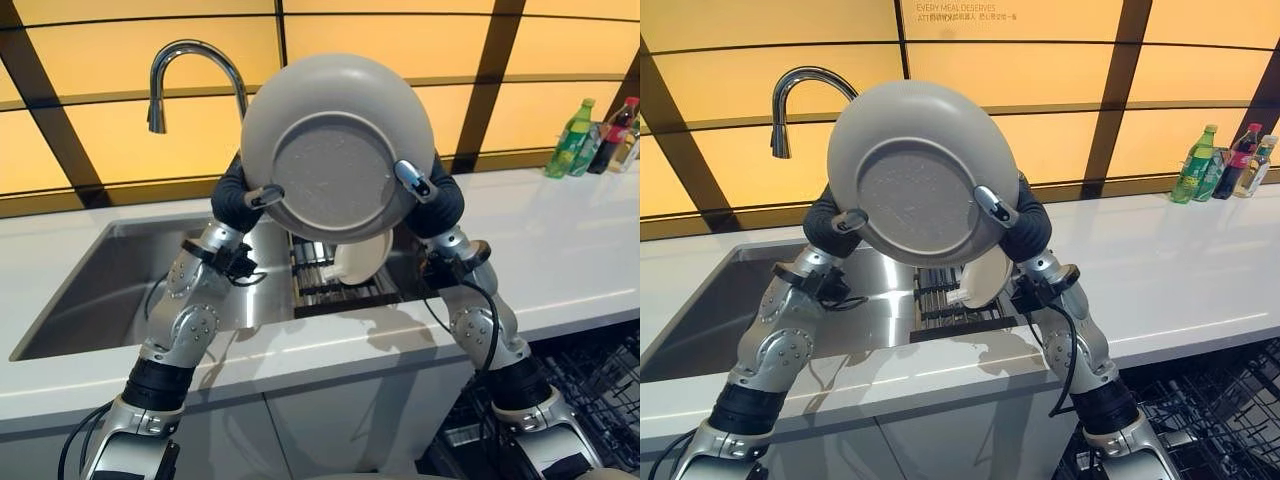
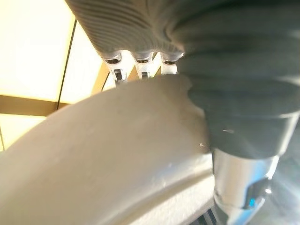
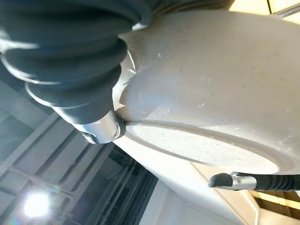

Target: Pick up plates and place into dishwasher.

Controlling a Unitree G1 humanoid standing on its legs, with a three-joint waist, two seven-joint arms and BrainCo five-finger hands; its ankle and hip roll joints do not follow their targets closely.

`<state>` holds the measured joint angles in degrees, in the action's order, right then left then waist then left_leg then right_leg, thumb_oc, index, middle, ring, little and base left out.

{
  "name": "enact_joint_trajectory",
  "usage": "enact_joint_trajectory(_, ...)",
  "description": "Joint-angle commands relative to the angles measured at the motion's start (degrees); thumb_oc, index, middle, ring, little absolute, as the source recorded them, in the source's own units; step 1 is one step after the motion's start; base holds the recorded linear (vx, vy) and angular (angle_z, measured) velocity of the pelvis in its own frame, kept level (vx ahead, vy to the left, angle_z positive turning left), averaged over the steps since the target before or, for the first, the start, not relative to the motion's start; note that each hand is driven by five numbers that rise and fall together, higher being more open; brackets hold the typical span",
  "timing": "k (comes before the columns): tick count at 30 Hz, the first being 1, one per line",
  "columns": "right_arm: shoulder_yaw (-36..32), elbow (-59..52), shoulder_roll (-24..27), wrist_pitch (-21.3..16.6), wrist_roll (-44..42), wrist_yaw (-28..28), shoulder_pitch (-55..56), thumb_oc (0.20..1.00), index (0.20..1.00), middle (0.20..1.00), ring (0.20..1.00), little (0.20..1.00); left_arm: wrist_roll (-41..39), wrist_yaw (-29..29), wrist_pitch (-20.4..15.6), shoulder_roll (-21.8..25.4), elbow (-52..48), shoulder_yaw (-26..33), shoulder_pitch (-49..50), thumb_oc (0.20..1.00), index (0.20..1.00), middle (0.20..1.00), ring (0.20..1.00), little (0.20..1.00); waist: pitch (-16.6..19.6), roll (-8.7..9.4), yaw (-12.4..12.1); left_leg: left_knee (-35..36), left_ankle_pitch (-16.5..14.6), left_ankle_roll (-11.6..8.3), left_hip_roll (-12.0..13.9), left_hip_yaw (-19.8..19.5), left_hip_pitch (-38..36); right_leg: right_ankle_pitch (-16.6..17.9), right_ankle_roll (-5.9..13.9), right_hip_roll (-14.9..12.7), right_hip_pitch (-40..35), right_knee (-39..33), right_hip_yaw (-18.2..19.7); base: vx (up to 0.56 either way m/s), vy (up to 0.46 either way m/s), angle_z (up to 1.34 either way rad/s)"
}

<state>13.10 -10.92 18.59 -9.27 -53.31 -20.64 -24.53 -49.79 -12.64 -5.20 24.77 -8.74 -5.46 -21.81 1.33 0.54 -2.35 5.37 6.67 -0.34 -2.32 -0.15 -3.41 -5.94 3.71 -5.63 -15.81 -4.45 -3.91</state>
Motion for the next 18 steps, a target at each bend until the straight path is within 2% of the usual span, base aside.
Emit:
enact_joint_trajectory(1,-5.47,-3.24,0.44,-1.71,1.95,0.78,-0.35,0.200,0.200,0.200,0.200,0.200,3.80,2.75,-5.00,0.99,4.51,4.36,-0.37,1.000,1.000,1.000,1.000,1.000,1.15,-0.65,-0.39,-1.16,-9.53,-0.36,2.67,1.14,-5.84,5.27,0.49,0.16,6.71,0.61,-1.64,0.00,0.000,0.00)
enact_joint_trajectory(10,-11.28,-2.87,3.66,-2.87,3.72,0.79,3.94,0.200,0.200,0.200,0.200,0.200,5.62,4.73,-7.43,2.54,5.40,9.58,4.28,1.000,1.000,1.000,1.000,1.000,1.03,-0.65,-0.08,-1.01,-9.73,-0.86,3.22,1.24,-6.42,4.89,0.37,0.51,6.23,0.50,-1.94,0.00,0.000,0.00)
enact_joint_trajectory(18,-15.51,-1.87,7.92,-2.81,10.85,3.19,5.36,0.200,0.200,0.200,0.200,0.200,5.34,5.59,-8.78,2.87,5.73,12.57,7.03,1.000,1.000,1.000,1.000,1.000,0.89,-0.33,0.54,-0.88,-9.60,-1.18,3.65,1.94,-6.19,4.96,0.27,0.94,6.51,0.20,-1.69,0.00,0.000,0.00)
